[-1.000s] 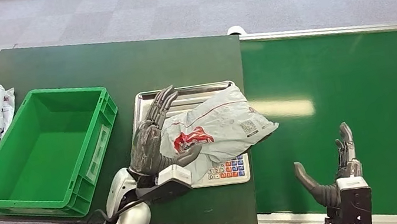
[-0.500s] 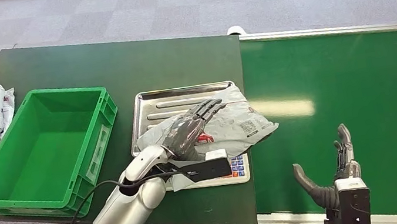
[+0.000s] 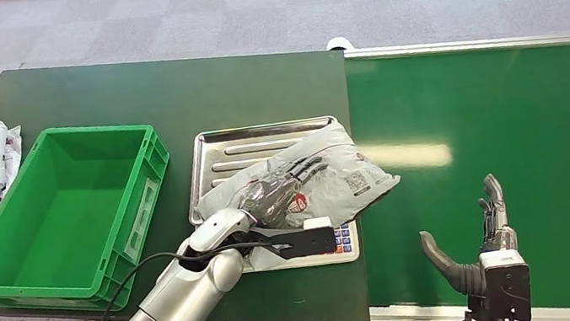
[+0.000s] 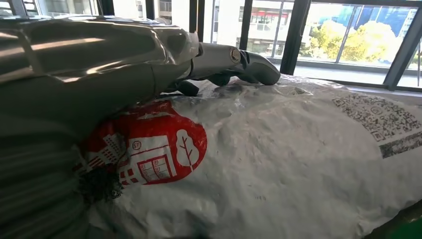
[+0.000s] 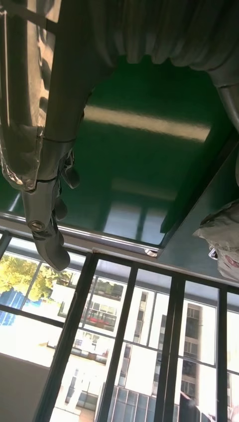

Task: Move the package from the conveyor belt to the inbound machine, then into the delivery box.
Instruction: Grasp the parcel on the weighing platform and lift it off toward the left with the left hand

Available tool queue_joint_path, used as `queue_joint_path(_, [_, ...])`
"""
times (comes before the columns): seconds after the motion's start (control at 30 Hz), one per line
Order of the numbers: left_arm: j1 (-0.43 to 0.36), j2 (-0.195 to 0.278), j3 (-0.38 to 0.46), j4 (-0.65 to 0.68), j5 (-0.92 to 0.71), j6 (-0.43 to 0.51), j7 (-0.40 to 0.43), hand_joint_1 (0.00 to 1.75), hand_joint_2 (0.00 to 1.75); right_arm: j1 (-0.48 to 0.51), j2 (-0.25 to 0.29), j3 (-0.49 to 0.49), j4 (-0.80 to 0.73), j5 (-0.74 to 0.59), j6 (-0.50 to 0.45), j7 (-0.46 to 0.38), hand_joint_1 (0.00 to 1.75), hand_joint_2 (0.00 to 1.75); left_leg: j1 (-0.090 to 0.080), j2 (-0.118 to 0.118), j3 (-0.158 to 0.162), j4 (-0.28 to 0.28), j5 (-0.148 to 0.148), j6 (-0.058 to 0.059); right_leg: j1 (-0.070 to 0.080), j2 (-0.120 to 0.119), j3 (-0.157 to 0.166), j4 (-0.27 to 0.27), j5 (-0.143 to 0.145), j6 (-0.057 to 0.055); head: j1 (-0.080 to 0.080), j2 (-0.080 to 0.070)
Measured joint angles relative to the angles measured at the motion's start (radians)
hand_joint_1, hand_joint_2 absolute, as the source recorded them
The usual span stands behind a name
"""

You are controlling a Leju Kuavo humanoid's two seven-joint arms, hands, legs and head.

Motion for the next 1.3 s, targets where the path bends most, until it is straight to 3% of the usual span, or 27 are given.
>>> queue_joint_path(0.57, [-0.008,0.000,-0.010,0.006,-0.037,0.080,0.020,1.75,1.75,0.000,0.008,-0.001,0.000,0.002,-0.004,0.000,0.00,1.75,0.000,0.000,0.003,0.000,0.000,0.000,0.000,0.000,0.003,0.000,0.000,0.000,0.000,0.000])
queue_joint_path(0.87, [0.033,0.005,0.000,-0.047,-0.052,0.172,-0.008,1.75,1.75,0.001,0.011,-0.001,0.000,0.002,-0.012,0.000,0.00,1.75,0.000,0.000,0.003,0.000,0.000,0.000,0.000,0.000,0.003,0.000,0.000,-0.001,0.000,0.000])
queue_joint_path(1.17, [0.095,0.011,0.032,-0.144,-0.046,0.378,-0.091,1.75,1.75,0.010,0.012,-0.001,-0.007,-0.014,-0.012,0.000,0.00,1.75,0.000,0.000,0.000,0.000,0.000,0.000,0.000,0.000,0.000,0.000,0.000,-0.001,0.000,0.000])
queue_joint_path(1.3, [0.111,0.012,0.035,-0.178,-0.039,0.418,-0.110,1.75,1.75,0.013,0.012,-0.001,-0.009,-0.019,-0.012,0.000,0.00,1.75,0.000,0.000,0.000,0.000,0.000,0.000,0.000,0.000,0.000,0.000,0.000,-0.001,0.000,0.000])
